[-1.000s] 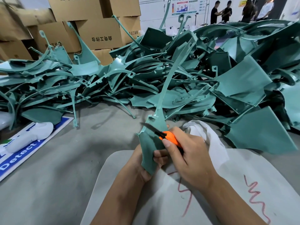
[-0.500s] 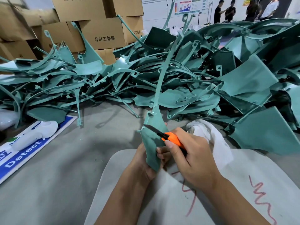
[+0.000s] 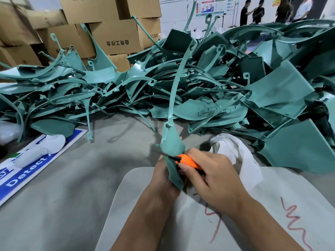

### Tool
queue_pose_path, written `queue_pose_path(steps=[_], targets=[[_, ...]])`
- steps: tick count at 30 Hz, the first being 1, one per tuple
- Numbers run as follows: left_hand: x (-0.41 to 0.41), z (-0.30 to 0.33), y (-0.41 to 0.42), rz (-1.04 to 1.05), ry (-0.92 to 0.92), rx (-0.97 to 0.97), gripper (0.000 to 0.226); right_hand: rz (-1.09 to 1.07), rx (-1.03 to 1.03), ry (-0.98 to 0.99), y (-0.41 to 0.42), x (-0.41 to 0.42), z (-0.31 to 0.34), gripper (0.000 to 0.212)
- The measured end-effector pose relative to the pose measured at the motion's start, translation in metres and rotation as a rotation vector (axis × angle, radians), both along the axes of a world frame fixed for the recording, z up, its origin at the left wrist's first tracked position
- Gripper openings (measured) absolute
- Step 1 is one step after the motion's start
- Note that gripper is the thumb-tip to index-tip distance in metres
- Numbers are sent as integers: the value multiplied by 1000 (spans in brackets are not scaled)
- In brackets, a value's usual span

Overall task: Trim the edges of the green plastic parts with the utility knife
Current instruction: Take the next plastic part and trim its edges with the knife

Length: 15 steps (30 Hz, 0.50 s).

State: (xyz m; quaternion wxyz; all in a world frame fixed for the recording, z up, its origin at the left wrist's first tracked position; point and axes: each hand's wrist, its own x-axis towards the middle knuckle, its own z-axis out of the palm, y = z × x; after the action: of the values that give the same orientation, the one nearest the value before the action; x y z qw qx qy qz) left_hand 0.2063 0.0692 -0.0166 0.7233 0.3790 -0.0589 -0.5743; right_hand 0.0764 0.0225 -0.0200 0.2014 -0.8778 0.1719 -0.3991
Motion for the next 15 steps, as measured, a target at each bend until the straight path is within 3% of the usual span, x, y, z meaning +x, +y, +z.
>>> queue_pose_path(steps=[4, 9, 11, 15], targets=[[0, -1, 0, 10, 9, 34, 43, 5, -28, -26, 3, 1, 1, 23], [5, -5, -13, 180, -115, 19, 15, -175, -34, -90, -2, -2, 1, 26], [8, -4, -18, 291, -225, 49, 33, -199, -31, -98, -2, -1, 1, 27], [13, -2, -19, 492, -364, 61, 43, -180, -36, -102, -4, -1, 1, 28]])
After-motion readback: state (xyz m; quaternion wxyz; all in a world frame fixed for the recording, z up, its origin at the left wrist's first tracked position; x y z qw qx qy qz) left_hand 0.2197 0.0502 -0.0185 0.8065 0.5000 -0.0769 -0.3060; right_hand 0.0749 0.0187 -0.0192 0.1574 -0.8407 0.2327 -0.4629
